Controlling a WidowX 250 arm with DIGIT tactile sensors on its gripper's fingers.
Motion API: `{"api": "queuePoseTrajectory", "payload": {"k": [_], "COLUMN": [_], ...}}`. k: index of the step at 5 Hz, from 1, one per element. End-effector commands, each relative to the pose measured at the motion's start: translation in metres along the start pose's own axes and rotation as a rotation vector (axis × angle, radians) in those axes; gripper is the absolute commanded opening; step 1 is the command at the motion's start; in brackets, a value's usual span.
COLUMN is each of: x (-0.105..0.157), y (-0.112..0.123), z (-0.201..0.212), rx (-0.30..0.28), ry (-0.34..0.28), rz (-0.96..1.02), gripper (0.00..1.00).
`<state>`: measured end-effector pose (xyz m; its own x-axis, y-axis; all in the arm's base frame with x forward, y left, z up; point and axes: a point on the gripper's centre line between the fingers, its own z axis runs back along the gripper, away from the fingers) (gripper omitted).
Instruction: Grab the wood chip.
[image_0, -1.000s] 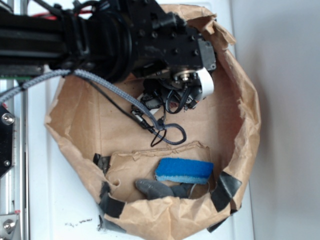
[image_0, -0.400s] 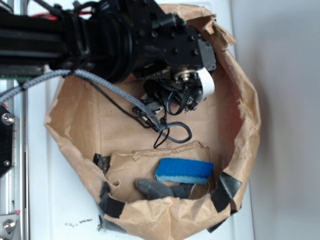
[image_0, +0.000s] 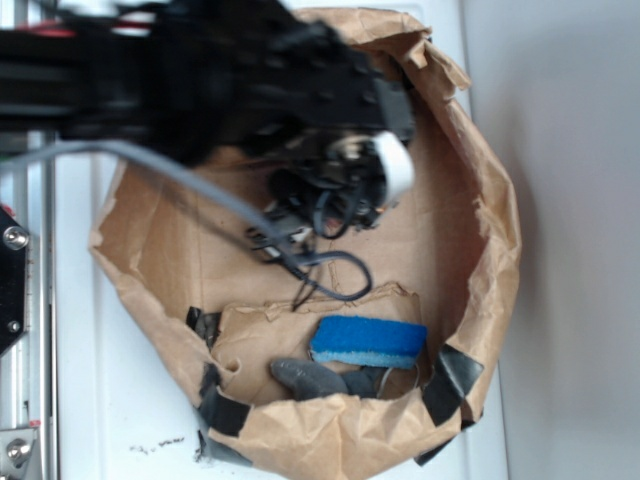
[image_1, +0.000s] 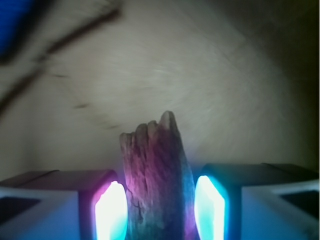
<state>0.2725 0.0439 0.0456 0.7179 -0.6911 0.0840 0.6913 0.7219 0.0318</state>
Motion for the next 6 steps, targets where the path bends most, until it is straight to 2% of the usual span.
{"api": "queuePoseTrajectory", "payload": {"k": [1, 2, 3, 4, 5, 6], "x": [0.016, 0.021, 0.027, 0.030, 0.032, 0.031], "y": [-0.034, -0.041, -0.039, -0.041, -0.039, -0.033], "z": [0.095, 0.113, 0.135, 0.143, 0.146, 0.145], "rx": [0.049, 0.122, 0.000, -0.040, -0.026, -0.007], "ry": [-0.159, -0.130, -0.068, -0.055, -0.063, -0.098], "rz": [0.190, 0.367, 0.540, 0.597, 0.618, 0.668], "gripper": [0.00, 0.00, 0.00, 0.00, 0.00, 0.00]}}
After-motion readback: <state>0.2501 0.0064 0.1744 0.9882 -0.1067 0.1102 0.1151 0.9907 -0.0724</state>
